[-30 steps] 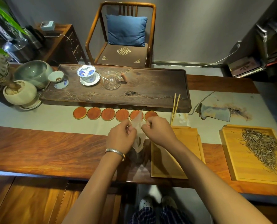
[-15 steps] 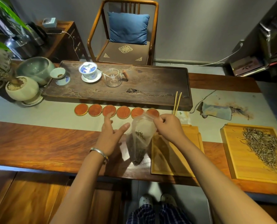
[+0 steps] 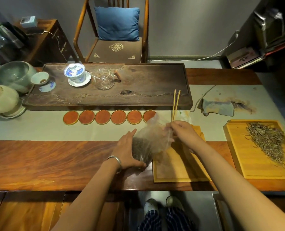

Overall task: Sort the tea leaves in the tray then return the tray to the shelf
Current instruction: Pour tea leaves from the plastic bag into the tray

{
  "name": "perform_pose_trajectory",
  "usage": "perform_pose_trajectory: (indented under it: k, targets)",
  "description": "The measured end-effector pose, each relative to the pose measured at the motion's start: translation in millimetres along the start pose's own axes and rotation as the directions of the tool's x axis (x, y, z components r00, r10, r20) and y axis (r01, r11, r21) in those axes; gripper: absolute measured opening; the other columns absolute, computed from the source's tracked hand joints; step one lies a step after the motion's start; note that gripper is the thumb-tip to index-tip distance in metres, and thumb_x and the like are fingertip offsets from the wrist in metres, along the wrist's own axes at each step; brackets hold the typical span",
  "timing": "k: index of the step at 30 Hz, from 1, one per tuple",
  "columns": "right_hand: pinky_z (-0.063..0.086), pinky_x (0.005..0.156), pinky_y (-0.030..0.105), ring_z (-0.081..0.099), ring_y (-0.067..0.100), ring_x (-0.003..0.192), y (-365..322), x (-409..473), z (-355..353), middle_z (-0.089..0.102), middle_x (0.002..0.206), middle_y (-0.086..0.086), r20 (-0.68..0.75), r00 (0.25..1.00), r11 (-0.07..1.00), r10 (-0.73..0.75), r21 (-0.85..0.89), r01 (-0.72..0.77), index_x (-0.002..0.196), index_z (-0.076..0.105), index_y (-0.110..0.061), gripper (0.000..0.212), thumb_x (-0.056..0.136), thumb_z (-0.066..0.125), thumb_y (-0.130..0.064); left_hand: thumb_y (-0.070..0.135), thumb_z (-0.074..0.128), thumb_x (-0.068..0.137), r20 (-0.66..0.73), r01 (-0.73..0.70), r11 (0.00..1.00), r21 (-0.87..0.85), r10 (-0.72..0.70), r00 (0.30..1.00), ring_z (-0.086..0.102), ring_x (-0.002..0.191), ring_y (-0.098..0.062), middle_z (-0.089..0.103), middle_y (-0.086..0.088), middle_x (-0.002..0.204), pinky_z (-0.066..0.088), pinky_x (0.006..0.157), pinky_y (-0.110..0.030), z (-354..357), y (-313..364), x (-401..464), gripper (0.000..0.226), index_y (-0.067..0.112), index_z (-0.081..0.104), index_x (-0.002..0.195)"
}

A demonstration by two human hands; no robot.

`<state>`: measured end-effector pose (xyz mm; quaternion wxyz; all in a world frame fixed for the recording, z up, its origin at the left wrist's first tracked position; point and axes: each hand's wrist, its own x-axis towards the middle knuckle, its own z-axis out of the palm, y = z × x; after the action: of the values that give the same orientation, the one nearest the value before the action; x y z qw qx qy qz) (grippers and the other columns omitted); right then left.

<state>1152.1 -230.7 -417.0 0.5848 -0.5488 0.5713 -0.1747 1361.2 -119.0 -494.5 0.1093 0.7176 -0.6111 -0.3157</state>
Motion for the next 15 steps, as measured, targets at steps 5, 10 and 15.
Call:
perform_pose_trajectory:
  k: [5, 10, 15]
  targets:
    - [0.045, 0.042, 0.016, 0.056, 0.011, 0.049, 16, -12, -13, 0.058, 0.063, 0.001, -0.034, 0.987, 0.931, 0.158, 0.338, -0.138, 0.079, 0.061, -0.014, 0.032, 0.097, 0.045, -0.035, 0.072, 0.067, 0.049, -0.092, 0.032, 0.998, 0.063, -0.026, 0.995, 0.051, 0.109, -0.021, 0.055, -0.001, 0.123, 0.046, 0.092, -0.038, 12, -7, 9, 0.106, 0.035, 0.024, 0.137]
    - [0.044, 0.044, 0.022, 0.050, 0.016, 0.051, 59, -37, -1, 0.052, 0.066, 0.005, -0.084, 0.970, 0.893, 0.229, 0.415, -0.175, 0.081, 0.058, -0.016, 0.031, 0.099, 0.040, -0.033, 0.057, 0.068, 0.054, -0.238, 0.071, 0.993, -0.092, -0.091, 0.967, 0.046, 0.103, -0.020, 0.050, -0.001, 0.112, 0.043, 0.086, -0.033, 23, -8, -6, 0.083, 0.024, 0.039, 0.125]
    - [0.045, 0.049, 0.030, 0.053, 0.018, 0.053, 77, -55, 38, 0.057, 0.073, 0.018, 0.019, 0.975, 0.949, 0.223, 0.226, -0.221, 0.083, 0.053, -0.006, 0.027, 0.096, 0.047, -0.029, 0.039, 0.079, 0.057, -0.291, 0.103, 0.954, -0.280, -0.186, 0.938, 0.048, 0.107, -0.019, 0.049, -0.001, 0.116, 0.043, 0.088, -0.031, 24, 3, -23, 0.079, 0.020, 0.042, 0.124]
